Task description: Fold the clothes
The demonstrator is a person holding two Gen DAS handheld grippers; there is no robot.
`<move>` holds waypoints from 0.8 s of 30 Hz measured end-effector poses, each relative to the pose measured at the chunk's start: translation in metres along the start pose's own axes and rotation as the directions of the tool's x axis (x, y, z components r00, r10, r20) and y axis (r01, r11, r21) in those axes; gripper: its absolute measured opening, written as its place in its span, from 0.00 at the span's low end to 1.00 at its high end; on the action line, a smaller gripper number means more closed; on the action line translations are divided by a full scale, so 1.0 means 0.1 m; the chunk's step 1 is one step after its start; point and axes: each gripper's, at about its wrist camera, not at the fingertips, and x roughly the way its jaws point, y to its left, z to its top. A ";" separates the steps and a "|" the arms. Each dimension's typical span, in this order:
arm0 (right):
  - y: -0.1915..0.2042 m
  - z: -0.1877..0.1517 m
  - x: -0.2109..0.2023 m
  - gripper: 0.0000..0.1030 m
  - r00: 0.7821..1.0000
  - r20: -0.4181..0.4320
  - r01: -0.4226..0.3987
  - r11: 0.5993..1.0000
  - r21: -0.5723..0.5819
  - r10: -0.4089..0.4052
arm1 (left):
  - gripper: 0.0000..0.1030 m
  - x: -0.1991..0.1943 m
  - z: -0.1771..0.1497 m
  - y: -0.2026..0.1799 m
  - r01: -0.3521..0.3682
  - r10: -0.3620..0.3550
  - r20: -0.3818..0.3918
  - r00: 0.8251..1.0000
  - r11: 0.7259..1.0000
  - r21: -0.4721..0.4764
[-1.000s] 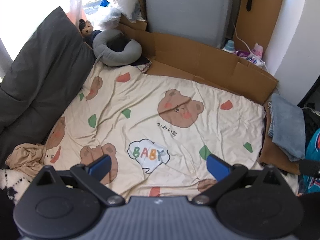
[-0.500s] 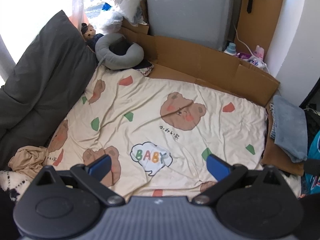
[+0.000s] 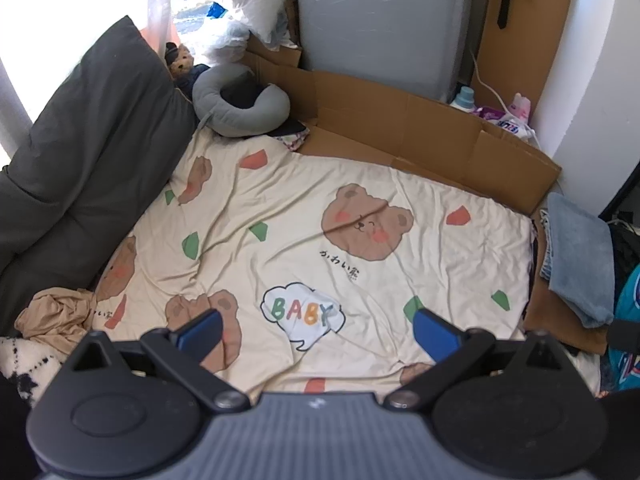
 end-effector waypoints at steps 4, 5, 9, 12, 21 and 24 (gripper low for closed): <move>0.01 0.00 0.00 0.99 1.000 0.001 0.000 1.000 0.000 0.000 | 0.99 0.00 0.00 0.00 0.001 -0.001 0.001 1.000 1.000 0.002; 0.02 0.00 0.00 0.99 1.000 0.001 0.000 1.000 0.000 0.000 | 0.99 0.00 0.00 0.01 0.002 -0.002 0.001 1.000 1.000 0.003; 0.01 0.00 0.01 0.99 1.000 0.002 -0.001 1.000 0.000 0.001 | 0.99 0.00 0.00 0.00 0.001 -0.001 0.001 1.000 1.000 0.001; 0.01 0.00 0.01 0.99 1.000 0.001 0.000 1.000 0.000 0.000 | 0.99 0.00 0.00 -0.01 -0.003 0.003 0.003 1.000 1.000 0.004; 0.03 -0.01 0.00 0.99 1.000 0.004 0.012 1.000 0.001 -0.012 | 0.98 0.01 0.00 -0.01 0.011 -0.011 0.002 1.000 1.000 0.003; 0.04 -0.01 0.01 0.99 1.000 0.004 0.011 1.000 0.001 -0.011 | 0.98 0.00 0.00 -0.01 0.010 -0.010 0.002 1.000 1.000 0.002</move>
